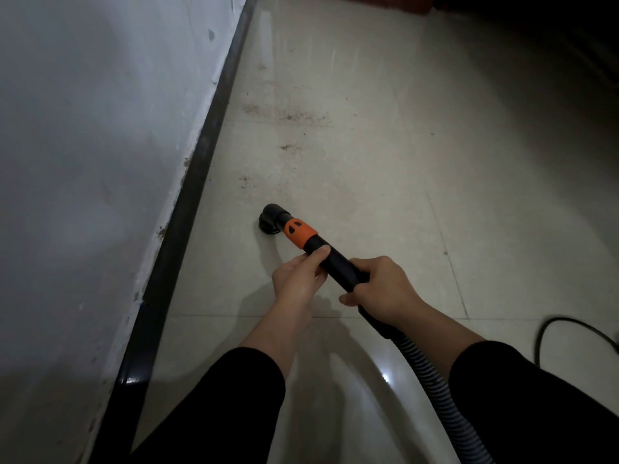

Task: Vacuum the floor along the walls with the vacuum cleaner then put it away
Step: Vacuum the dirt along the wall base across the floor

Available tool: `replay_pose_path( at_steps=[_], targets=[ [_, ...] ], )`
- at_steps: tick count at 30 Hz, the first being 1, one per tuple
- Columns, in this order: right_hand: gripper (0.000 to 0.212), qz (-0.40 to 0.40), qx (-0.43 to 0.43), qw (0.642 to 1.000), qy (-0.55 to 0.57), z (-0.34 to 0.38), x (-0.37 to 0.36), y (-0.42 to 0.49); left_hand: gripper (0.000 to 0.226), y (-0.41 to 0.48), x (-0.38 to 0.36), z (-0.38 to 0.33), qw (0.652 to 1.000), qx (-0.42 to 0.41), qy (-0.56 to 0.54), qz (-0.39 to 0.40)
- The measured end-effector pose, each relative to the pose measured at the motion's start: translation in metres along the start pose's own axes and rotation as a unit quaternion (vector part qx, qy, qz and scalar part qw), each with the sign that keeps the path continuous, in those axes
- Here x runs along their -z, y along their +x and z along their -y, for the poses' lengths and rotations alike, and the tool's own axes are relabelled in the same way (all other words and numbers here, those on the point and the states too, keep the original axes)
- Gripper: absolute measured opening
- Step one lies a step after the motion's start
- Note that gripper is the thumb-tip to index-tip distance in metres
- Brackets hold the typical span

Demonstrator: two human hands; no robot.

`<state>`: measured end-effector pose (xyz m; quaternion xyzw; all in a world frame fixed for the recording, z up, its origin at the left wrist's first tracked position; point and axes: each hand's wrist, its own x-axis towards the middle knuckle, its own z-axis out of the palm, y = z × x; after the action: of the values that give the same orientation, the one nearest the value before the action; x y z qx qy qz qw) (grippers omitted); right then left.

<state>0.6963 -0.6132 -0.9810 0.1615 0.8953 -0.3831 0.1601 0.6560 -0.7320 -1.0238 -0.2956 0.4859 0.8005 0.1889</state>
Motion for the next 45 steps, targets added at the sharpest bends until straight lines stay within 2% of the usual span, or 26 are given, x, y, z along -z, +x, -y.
replay_pose_path(
  at_steps=[9,17,21,31,37,45],
  targets=[
    [0.024,0.005,0.000,1.000,-0.018,-0.012,0.020,0.007,0.009,0.002,-0.022,0.009,1.000,0.007,0.001,0.012],
    [0.024,0.024,0.014,0.999,-0.042,-0.017,0.055,0.038,0.009,0.015,-0.057,0.009,0.998,0.023,-0.051,0.004],
    [0.023,0.027,0.019,0.999,-0.020,-0.029,0.067,0.047,0.009,0.019,-0.076,0.012,0.999,0.018,-0.050,-0.008],
    [0.027,0.028,0.007,0.999,0.027,-0.062,0.110,0.059,0.008,0.022,-0.133,0.025,0.999,0.030,-0.014,-0.016],
    [0.029,0.020,-0.032,0.998,0.043,-0.088,0.139,0.051,0.012,0.020,-0.164,0.041,0.997,0.059,0.033,0.019],
    [0.028,0.012,-0.068,0.995,0.071,-0.117,0.168,0.036,0.008,0.008,-0.200,0.062,0.992,0.097,0.077,0.010]
  ],
)
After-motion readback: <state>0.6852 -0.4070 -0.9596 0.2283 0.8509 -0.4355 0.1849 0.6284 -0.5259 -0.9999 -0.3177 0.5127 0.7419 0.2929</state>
